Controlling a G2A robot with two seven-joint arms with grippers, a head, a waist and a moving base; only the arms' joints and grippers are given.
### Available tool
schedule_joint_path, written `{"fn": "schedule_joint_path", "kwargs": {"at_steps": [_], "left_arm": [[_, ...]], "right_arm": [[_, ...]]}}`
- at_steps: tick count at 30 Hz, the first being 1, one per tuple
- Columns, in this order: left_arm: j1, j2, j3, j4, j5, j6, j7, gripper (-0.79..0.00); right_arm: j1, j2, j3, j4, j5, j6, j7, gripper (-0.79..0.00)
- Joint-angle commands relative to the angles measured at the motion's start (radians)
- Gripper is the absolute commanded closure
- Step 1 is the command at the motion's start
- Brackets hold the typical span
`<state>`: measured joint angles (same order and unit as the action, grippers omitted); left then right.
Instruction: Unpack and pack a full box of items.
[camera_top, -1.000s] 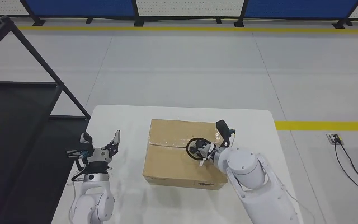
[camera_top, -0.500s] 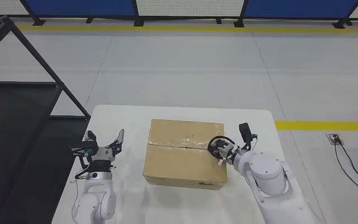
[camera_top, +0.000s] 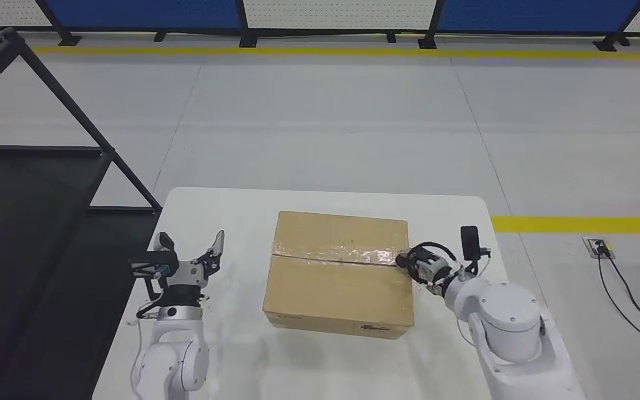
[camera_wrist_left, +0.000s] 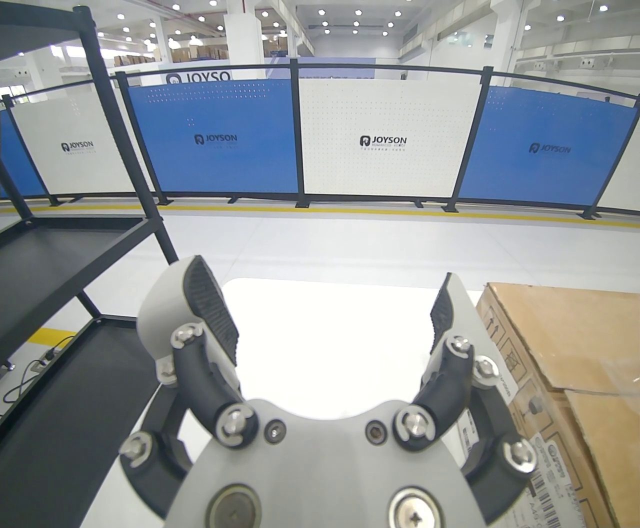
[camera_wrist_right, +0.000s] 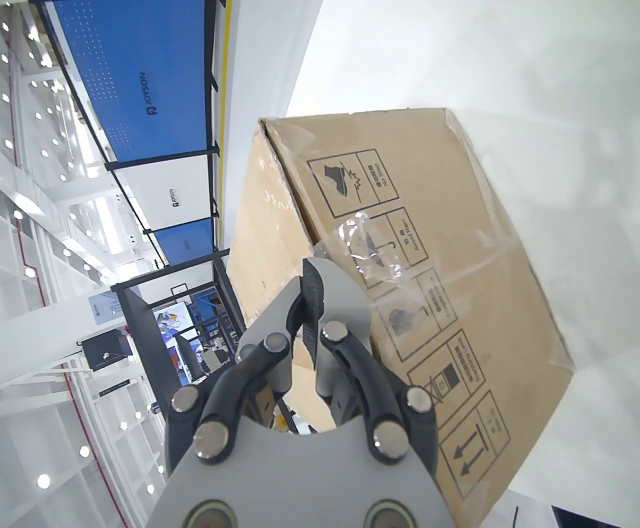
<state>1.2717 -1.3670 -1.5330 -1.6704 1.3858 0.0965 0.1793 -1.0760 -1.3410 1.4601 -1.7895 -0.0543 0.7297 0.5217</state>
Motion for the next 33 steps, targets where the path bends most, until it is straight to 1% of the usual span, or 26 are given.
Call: {"fn": "schedule_joint_path", "kwargs": {"at_steps": [1,9,18,33], "left_arm": [[0.000,0.000,0.001,0.000,0.001,-0.001,-0.001,-0.785],[0.000,0.000,0.000,0.004,0.004,0.004,0.001,-0.785],[0.000,0.001,0.000,0.004,0.002,0.005,0.006,-0.785],[0.009,0.003,-0.009,0.001,0.001,0.001,0.005,-0.785]], "right_arm": [[-0.009,0.000,0.013,0.000,0.024,-0.011,-0.015,0.000],[-0.031,-0.001,0.058,0.027,0.123,-0.052,-0.080,0.000],[-0.047,0.003,0.065,0.038,0.149,-0.057,-0.119,0.000],[-0.052,0.014,0.041,0.052,0.169,-0.080,-0.102,0.000]]}}
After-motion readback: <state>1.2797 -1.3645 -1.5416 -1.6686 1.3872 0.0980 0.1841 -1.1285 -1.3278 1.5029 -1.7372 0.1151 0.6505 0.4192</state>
